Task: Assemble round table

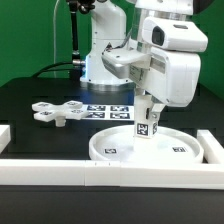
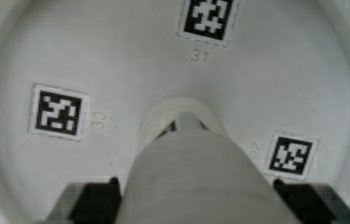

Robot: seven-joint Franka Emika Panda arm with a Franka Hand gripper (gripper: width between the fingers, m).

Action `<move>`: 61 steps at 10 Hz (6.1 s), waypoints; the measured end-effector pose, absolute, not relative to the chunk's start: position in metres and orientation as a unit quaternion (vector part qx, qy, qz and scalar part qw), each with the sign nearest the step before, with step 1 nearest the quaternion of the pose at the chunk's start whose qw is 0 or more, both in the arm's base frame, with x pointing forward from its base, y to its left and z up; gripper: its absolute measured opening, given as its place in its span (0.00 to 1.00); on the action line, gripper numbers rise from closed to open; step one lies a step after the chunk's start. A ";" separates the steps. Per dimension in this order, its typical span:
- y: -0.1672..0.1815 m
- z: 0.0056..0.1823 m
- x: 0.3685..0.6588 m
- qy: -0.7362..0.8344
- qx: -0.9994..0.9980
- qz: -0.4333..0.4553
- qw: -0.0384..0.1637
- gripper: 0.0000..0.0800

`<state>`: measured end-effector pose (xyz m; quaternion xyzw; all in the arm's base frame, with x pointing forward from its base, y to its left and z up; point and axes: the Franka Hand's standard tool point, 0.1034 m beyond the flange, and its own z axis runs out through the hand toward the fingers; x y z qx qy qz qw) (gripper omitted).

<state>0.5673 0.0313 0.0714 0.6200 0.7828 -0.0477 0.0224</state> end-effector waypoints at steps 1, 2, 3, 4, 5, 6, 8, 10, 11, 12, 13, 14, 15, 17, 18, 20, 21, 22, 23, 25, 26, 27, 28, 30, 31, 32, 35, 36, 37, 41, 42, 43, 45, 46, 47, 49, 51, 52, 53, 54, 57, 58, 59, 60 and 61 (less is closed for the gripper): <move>0.031 0.071 0.567 0.782 0.620 -0.048 0.022 0.51; 0.031 0.071 0.567 0.774 0.631 -0.047 0.023 0.51; 0.031 0.071 0.567 0.745 0.665 -0.047 0.024 0.51; 0.032 0.070 0.566 0.697 0.715 -0.046 0.026 0.51; 0.037 0.070 0.565 0.633 0.772 -0.044 0.029 0.51; 0.041 0.070 0.565 0.578 0.814 -0.041 0.032 0.51; 0.042 0.070 0.563 0.462 0.885 -0.042 0.036 0.51; 0.043 0.070 0.555 0.312 0.947 -0.065 0.029 0.51; 0.043 0.070 0.555 0.281 0.957 -0.064 0.030 0.51; 0.043 0.070 0.555 0.250 0.966 -0.063 0.032 0.51; 0.043 0.070 0.555 0.201 0.977 -0.061 0.034 0.51; 0.043 0.070 0.555 0.180 0.981 -0.060 0.035 0.51; 0.044 0.070 0.555 0.135 0.988 -0.059 0.035 0.51; 0.038 0.070 0.559 0.041 0.998 -0.046 0.011 0.51; 0.032 0.069 0.558 -0.032 0.998 -0.045 -0.005 0.51; 0.027 0.067 0.558 -0.124 0.991 -0.038 -0.036 0.51; 0.027 0.067 0.559 -0.151 0.987 -0.038 -0.043 0.51; 0.029 0.067 0.559 -0.188 0.980 -0.040 -0.041 0.51; 0.030 0.067 0.559 -0.224 0.973 -0.042 -0.040 0.51; 0.031 0.067 0.559 -0.276 0.959 -0.044 -0.038 0.51; 0.032 0.067 0.559 -0.315 0.947 -0.046 -0.039 0.51; 0.032 0.067 0.559 -0.376 0.924 -0.049 -0.045 0.51; 0.033 0.067 0.561 -0.436 0.897 -0.046 -0.051 0.51; 0.035 0.066 0.562 -0.528 0.846 -0.040 -0.061 0.51; 0.037 0.066 0.562 -0.571 0.817 -0.034 -0.066 0.51; 0.038 0.066 0.562 -0.613 0.786 -0.039 -0.071 0.51; 0.038 0.066 0.563 -0.705 0.701 -0.057 -0.092 0.51; 0.038 0.066 0.564 -0.724 0.681 -0.060 -0.092 0.51; 0.039 0.065 0.563 -0.727 0.678 -0.061 -0.091 0.60; 0.041 0.069 0.566 -0.658 0.746 -0.050 -0.086 0.81; 0.042 0.070 0.566 -0.633 0.768 -0.045 -0.087 0.81; 0.041 0.069 0.566 -0.605 0.790 -0.043 -0.088 0.81; 0.041 0.068 0.566 -0.551 0.829 -0.037 -0.090 0.81; 0.040 0.068 0.566 -0.501 0.860 -0.031 -0.089 0.81; 0.039 0.070 0.566 -0.436 0.896 -0.022 -0.083 0.81; 0.038 0.072 0.568 -0.303 0.950 -0.003 -0.074 0.81; 0.039 0.077 0.569 -0.199 0.977 0.008 -0.071 0.81; 0.039 0.076 0.569 -0.167 0.983 0.010 -0.071 0.81; 0.038 0.076 0.569 -0.129 0.989 0.013 -0.070 0.81; 0.037 0.076 0.569 -0.098 0.993 0.015 -0.070 0.81; 0.034 0.075 0.569 0.063 0.996 0.038 -0.052 0.81; 0.035 0.075 0.567 0.119 0.991 0.043 -0.045 0.81; 0.036 0.075 0.568 0.179 0.982 0.045 -0.038 0.81; 0.036 0.075 0.568 0.209 0.976 0.045 -0.035 0.81; 0.034 0.075 0.568 0.243 0.969 0.045 -0.031 0.81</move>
Offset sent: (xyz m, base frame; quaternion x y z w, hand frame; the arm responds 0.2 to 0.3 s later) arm -0.0034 -0.0069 -0.0100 0.0224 0.0107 0.2880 0.9573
